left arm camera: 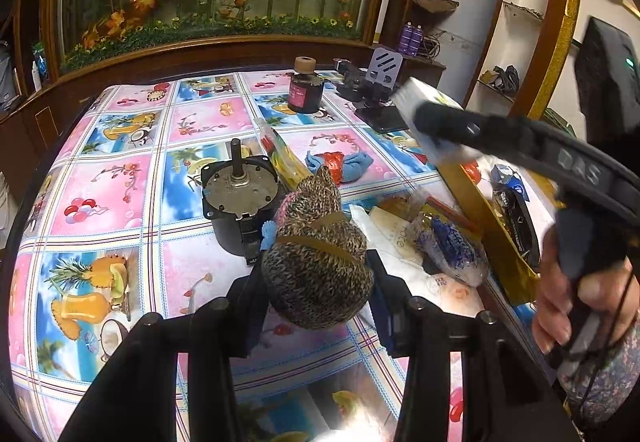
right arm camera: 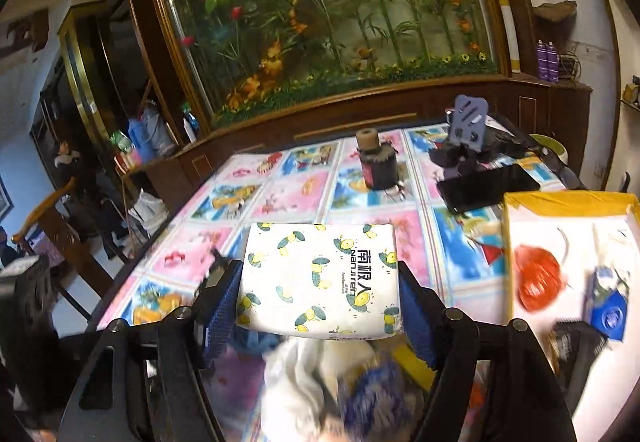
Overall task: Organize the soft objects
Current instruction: 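Grasp the white patterned tissue box with the right tool while the left tool holds the beanie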
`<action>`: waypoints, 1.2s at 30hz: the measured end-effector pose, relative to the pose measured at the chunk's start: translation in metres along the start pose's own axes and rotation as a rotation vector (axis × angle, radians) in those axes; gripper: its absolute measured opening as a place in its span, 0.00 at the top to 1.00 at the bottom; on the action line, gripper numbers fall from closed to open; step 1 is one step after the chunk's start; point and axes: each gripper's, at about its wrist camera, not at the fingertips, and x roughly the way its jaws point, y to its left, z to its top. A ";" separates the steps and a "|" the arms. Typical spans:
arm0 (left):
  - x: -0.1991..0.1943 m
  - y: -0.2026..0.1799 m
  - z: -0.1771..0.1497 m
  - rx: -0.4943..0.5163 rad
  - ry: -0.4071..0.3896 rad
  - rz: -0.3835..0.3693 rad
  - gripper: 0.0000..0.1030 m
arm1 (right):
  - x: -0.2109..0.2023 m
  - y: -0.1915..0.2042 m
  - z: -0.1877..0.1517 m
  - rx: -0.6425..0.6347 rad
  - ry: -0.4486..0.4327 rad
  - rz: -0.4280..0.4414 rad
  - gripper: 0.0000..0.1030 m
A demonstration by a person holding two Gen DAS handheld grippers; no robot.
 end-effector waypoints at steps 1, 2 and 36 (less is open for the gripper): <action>0.001 0.000 0.000 -0.003 0.000 0.003 0.58 | 0.006 -0.001 0.000 0.004 -0.005 -0.002 0.25; 0.003 0.001 0.000 -0.005 0.002 0.006 0.58 | 0.011 -0.003 -0.002 0.020 0.005 0.015 0.25; 0.093 -0.204 0.055 0.095 0.047 -0.167 0.58 | -0.078 -0.212 0.012 0.434 -0.123 -0.439 0.26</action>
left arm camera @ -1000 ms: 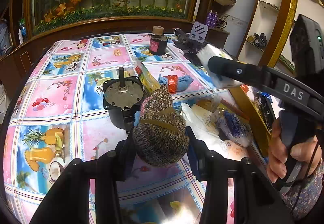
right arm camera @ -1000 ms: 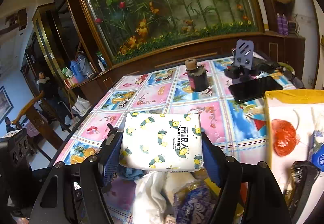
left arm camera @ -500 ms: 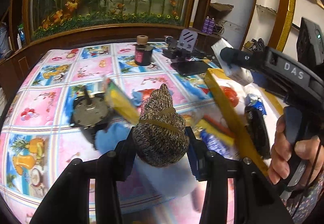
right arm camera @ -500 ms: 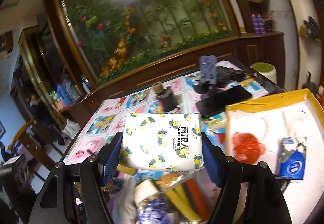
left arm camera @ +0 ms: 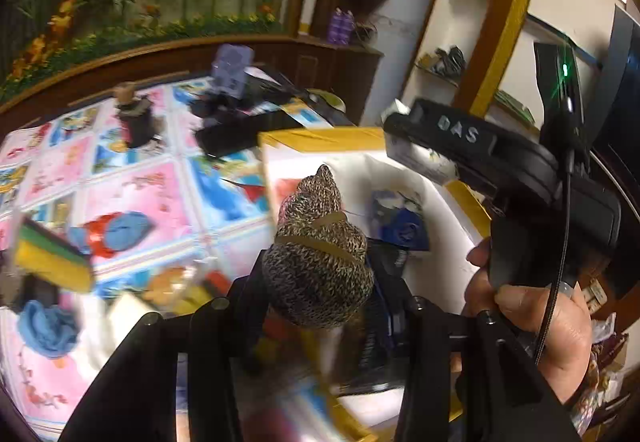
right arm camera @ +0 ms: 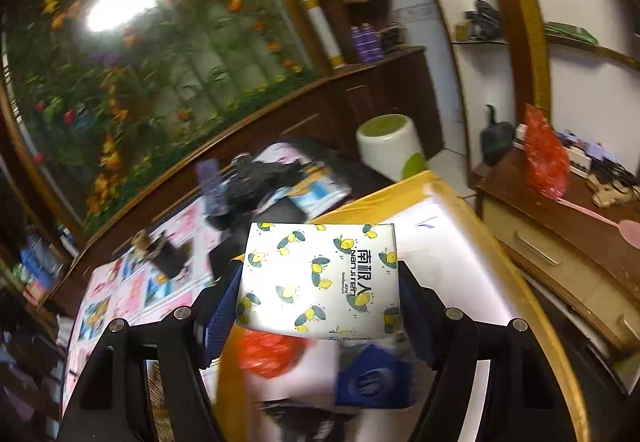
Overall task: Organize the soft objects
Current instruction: 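Grasp the white patterned tissue box with the right tool while the left tool holds the beanie, then lower the beanie and tissue box into the box and open both tools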
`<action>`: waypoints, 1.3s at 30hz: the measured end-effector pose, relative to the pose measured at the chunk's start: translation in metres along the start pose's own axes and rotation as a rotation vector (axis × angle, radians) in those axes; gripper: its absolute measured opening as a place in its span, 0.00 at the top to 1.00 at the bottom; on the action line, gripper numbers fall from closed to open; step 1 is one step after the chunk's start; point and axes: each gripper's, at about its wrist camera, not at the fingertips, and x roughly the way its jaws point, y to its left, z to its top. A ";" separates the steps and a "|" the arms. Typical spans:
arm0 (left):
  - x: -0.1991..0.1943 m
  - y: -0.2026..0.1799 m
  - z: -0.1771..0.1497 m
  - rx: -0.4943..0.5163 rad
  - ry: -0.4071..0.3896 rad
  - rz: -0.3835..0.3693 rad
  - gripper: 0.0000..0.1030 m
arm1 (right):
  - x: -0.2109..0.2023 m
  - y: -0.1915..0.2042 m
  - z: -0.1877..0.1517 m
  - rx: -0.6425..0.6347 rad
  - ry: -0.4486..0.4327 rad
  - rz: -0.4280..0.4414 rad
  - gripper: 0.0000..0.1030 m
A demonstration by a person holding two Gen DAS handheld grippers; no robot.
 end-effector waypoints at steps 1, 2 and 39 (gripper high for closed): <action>0.008 -0.007 -0.001 0.005 0.016 -0.005 0.58 | 0.002 -0.007 0.002 0.012 0.003 -0.033 0.26; 0.015 -0.013 -0.003 0.012 0.031 -0.006 0.58 | 0.003 -0.012 0.003 0.017 0.008 -0.062 0.26; -0.001 -0.023 -0.011 0.039 -0.067 0.019 0.38 | -0.010 -0.029 0.006 0.057 -0.057 -0.069 0.20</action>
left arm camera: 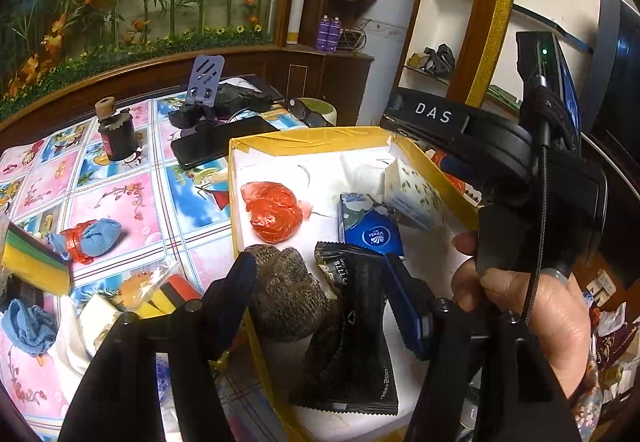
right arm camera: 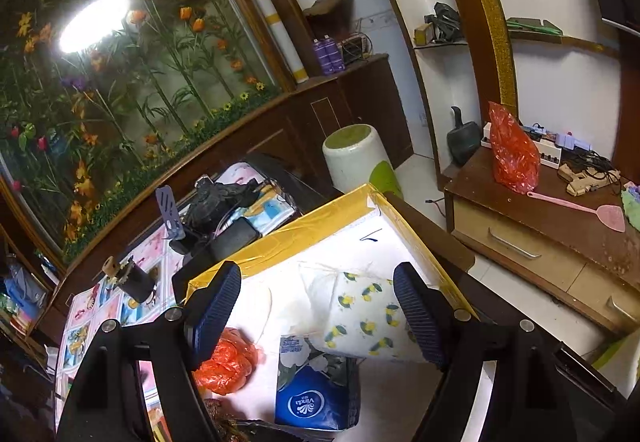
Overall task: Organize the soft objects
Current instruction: 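Lower the beanie and tissue box into the box and open both tools, then move the left tool to the blue knit cloth and grasp it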
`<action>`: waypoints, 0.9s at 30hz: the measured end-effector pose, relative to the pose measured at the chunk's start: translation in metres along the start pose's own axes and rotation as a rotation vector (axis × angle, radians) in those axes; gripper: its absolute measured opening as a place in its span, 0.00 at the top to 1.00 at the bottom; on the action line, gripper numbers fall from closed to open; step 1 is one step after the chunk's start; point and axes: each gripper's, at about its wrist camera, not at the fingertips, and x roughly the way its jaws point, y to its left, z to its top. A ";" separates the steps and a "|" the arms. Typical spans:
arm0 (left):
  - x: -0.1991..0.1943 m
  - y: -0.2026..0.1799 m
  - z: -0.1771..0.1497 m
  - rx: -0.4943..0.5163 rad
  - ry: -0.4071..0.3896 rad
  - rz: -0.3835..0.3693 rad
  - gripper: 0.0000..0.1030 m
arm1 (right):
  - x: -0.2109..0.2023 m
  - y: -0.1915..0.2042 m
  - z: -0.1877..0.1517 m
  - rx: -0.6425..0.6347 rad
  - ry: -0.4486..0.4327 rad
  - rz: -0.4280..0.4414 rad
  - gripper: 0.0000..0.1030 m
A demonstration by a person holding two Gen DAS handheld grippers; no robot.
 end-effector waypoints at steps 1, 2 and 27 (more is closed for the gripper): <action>-0.002 0.001 0.000 -0.003 -0.002 -0.001 0.38 | -0.002 0.002 0.000 -0.007 -0.005 0.009 0.20; -0.004 0.003 0.001 -0.007 -0.004 0.001 0.38 | -0.003 0.003 0.000 -0.012 -0.009 0.015 0.20; -0.095 0.212 -0.066 -0.347 0.048 0.364 0.33 | -0.022 0.031 -0.014 -0.142 -0.106 0.030 0.20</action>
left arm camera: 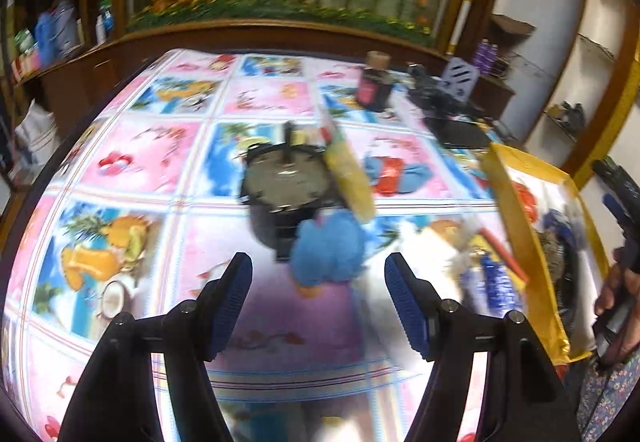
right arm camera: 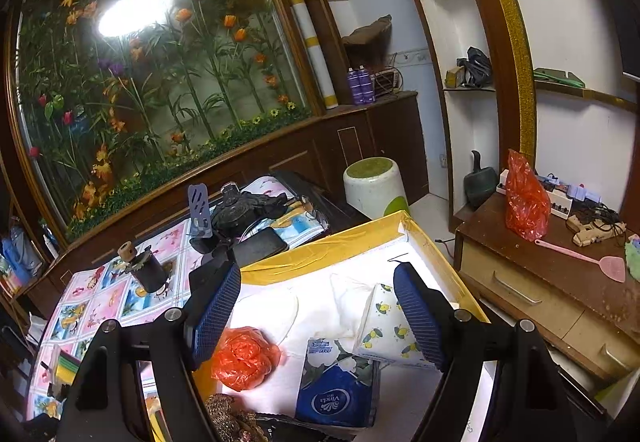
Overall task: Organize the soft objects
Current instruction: 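Move the left tool to the blue knit cloth and grasp it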
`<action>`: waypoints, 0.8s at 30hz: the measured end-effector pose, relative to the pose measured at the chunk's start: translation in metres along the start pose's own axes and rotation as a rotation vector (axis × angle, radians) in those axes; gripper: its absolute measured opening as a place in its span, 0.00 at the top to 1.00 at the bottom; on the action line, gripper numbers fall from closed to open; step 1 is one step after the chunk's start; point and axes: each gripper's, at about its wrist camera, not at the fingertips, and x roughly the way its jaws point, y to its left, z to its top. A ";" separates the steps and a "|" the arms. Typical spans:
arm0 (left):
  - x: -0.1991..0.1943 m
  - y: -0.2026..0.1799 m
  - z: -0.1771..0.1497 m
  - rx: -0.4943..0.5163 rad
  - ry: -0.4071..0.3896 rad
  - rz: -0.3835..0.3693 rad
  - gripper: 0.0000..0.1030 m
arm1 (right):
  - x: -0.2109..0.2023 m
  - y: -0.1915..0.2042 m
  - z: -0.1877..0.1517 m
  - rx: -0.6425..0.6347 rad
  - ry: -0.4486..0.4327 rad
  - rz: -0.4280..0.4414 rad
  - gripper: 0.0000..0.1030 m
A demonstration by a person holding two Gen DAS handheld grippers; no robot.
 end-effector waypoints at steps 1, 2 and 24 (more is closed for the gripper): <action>0.004 0.000 0.000 0.000 0.017 0.009 0.29 | 0.000 0.000 0.000 0.002 -0.002 0.001 0.20; 0.007 0.000 -0.001 0.000 0.032 0.017 0.26 | 0.000 -0.001 0.000 0.003 -0.002 0.002 0.20; 0.055 -0.013 0.002 0.046 0.126 0.118 0.52 | -0.006 0.007 -0.003 -0.013 -0.016 0.035 0.20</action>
